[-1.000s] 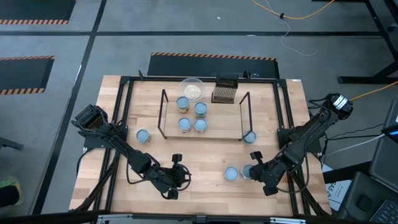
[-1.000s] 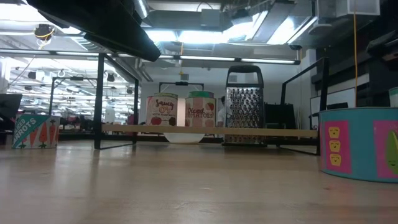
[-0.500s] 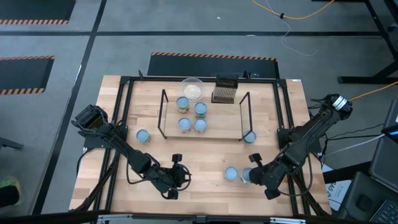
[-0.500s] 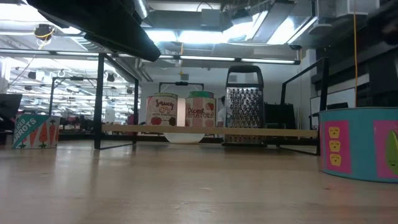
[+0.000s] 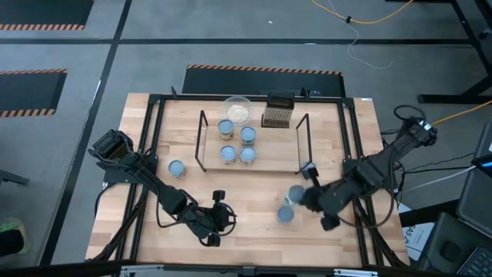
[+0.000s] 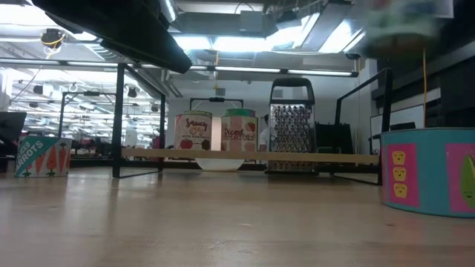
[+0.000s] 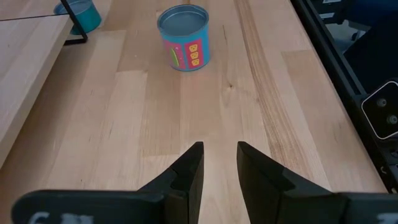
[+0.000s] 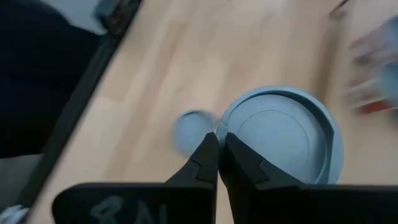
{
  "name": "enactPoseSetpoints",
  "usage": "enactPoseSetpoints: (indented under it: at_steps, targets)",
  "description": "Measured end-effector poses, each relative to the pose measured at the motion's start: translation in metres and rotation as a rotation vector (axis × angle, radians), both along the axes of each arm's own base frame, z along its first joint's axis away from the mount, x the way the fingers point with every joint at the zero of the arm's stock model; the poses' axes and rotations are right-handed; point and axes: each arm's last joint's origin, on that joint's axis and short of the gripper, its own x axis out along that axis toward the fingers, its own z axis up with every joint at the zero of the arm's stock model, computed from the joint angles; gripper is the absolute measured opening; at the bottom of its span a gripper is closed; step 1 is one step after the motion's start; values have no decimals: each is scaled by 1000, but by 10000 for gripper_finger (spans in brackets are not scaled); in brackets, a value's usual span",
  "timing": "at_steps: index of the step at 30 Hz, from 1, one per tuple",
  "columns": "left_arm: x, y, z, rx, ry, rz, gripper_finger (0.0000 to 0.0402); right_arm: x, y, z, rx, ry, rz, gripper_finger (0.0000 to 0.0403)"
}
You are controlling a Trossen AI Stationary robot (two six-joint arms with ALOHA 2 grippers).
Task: Pick and place cans onto a shelf
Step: Put the canned mix vegetables on the shelf
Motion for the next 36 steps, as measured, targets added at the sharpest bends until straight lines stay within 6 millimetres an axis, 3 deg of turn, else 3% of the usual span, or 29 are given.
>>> enactPoseSetpoints:
  at_steps: [6,13,22,28,36]
  targets:
    - [0,0,0,0,0,0,89,21,-37,26,-107,-83,-11,15]
    - [0,0,0,0,0,0,89,41,-93,25,-221,-75,-81,16]
    - [0,0,0,-2,-2,0,89,56,-166,20,-123,-69,-135,18]
    - [1,0,1,-3,-10,-4,89,65,-203,10,-60,-43,-225,18]
    - [1,-1,1,-4,-11,-5,89,85,-231,-22,36,57,-243,18]
